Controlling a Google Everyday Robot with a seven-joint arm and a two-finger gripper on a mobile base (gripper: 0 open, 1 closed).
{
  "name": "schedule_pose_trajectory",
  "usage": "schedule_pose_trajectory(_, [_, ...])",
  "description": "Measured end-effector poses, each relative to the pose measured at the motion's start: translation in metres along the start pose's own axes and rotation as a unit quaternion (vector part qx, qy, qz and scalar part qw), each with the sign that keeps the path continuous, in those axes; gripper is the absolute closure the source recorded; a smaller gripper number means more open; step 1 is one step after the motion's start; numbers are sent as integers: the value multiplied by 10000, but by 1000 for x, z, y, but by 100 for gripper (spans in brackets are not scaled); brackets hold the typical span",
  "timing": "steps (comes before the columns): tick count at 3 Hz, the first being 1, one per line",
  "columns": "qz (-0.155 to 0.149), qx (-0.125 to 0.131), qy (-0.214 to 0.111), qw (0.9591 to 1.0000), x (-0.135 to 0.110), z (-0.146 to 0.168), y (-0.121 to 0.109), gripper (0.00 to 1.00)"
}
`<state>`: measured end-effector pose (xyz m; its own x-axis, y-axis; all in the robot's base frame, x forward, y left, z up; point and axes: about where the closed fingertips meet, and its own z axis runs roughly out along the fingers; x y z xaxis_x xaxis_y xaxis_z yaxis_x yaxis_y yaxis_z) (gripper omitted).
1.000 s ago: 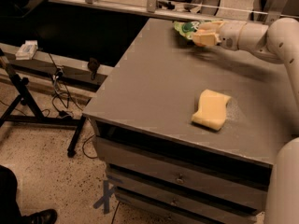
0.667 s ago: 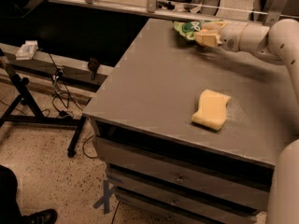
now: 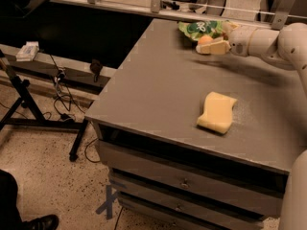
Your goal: Move orange near green rice chip bag
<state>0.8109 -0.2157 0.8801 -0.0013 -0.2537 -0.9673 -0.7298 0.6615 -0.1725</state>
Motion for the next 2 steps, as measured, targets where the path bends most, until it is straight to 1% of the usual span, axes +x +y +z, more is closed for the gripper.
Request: schedule_pose_trajectory(2, [39,33,37,10000,4,-4,0,0])
